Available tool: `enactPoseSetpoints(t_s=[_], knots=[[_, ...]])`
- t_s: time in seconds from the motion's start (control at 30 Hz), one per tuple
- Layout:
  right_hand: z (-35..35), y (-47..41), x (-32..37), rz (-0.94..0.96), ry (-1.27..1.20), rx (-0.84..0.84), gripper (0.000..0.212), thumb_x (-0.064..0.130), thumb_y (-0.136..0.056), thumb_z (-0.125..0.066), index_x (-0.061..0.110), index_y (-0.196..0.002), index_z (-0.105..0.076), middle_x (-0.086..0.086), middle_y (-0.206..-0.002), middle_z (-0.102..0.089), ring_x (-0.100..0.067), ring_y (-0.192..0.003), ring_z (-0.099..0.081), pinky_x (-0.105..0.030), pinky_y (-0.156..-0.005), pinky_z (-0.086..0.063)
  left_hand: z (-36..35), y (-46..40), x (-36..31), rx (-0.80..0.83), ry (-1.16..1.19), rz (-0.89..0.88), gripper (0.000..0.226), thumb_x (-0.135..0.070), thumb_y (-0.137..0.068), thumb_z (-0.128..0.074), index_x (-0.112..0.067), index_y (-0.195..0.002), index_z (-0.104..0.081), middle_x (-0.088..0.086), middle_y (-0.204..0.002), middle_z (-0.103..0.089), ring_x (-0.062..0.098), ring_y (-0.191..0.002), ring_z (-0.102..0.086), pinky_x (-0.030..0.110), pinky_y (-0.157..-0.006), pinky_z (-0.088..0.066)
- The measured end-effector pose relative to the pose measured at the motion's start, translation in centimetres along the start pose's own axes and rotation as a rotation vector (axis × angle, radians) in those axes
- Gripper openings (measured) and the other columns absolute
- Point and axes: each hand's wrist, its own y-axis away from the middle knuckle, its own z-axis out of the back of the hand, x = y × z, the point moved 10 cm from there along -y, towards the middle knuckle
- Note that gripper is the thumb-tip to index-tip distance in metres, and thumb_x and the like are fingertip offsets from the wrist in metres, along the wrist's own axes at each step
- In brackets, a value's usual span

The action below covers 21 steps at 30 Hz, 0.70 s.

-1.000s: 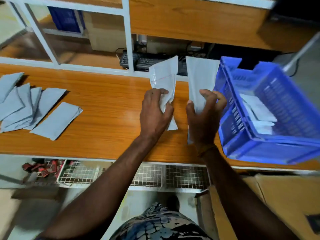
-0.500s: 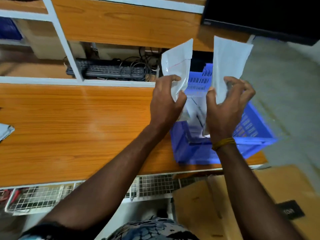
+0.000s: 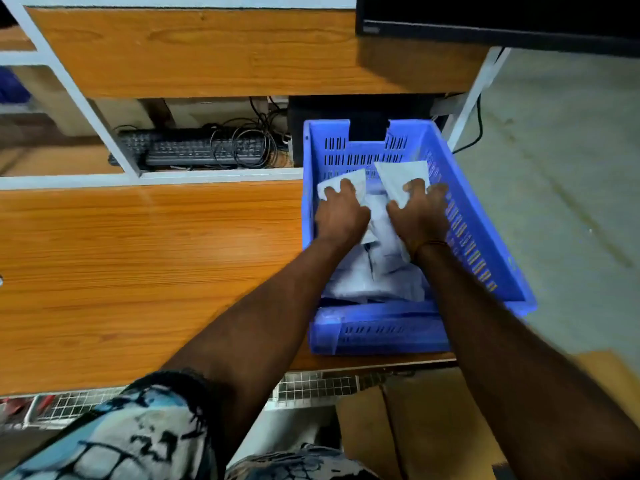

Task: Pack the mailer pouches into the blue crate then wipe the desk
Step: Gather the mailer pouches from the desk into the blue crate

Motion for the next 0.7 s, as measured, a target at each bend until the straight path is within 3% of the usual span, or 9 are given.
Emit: enactPoseSetpoints(t_s=[0.13, 0.23, 0.37, 0.53, 0.7], knots=[[-4.7, -0.5, -2.1, -0.011, 0.113, 0.202, 0.045, 0.033, -0.084, -0.066, 0.013, -0.123, -0.054, -0.025, -0.147, -0.028, -0.047, -0.121, -0.044, -0.049, -0.090, -0.046, -3.6, -0.7, 2.3, 0.160, -0.218, 0.075, 0.046, -0.027, -0.091, -0.055, -0.015, -0.134, -0.046, 0.018, -0.141, -0.040, 0.042, -0.127, -0.043, 0.048, -0.100, -0.041], [-6.9, -0.3, -3.1, -0.040, 0.153, 0.361, 0.050, 0.041, -0.088, -0.063, 0.015, -0.130, -0.051, -0.023, -0.151, -0.021, -0.045, -0.130, -0.037, -0.052, -0.101, -0.040, -4.6, -0.6, 2.6, 0.218, -0.297, 0.065, 0.052, -0.035, -0.093, -0.054, -0.015, -0.140, -0.044, 0.017, -0.144, -0.040, 0.040, -0.131, -0.040, 0.047, -0.103, -0.039], [-7.1, -0.1, -2.7, -0.034, 0.163, 0.426, 0.052, 0.051, -0.090, -0.060, 0.021, -0.132, -0.052, -0.019, -0.149, -0.025, -0.044, -0.131, -0.037, -0.054, -0.108, -0.032, -5.1, -0.9, 3.1, 0.274, -0.293, 0.050, 0.052, -0.042, -0.093, -0.052, -0.015, -0.137, -0.050, 0.018, -0.142, -0.044, 0.040, -0.129, -0.046, 0.047, -0.105, -0.041], [-1.9, -0.1, 0.1, 0.004, -0.058, 0.144, 0.042, 0.040, -0.089, -0.065, 0.022, -0.126, -0.060, -0.018, -0.131, -0.044, -0.043, -0.118, -0.052, -0.050, -0.097, -0.044, -1.9, -0.2, 0.8, 0.144, -0.061, -0.076, 0.037, -0.030, -0.092, -0.054, -0.015, -0.126, -0.062, 0.019, -0.131, -0.057, 0.036, -0.123, -0.052, 0.038, -0.101, -0.044], [3.2, 3.7, 6.5, 0.271, -0.364, -0.086, 0.032, 0.022, -0.086, -0.066, 0.014, -0.117, -0.065, -0.014, -0.117, -0.058, -0.028, -0.112, -0.056, -0.035, -0.094, -0.046, 7.7, 5.5, 0.1, -0.133, 0.235, -0.372, 0.023, -0.019, -0.092, -0.060, -0.018, -0.113, -0.070, 0.003, -0.118, -0.067, 0.018, -0.113, -0.058, 0.020, -0.090, -0.036]])
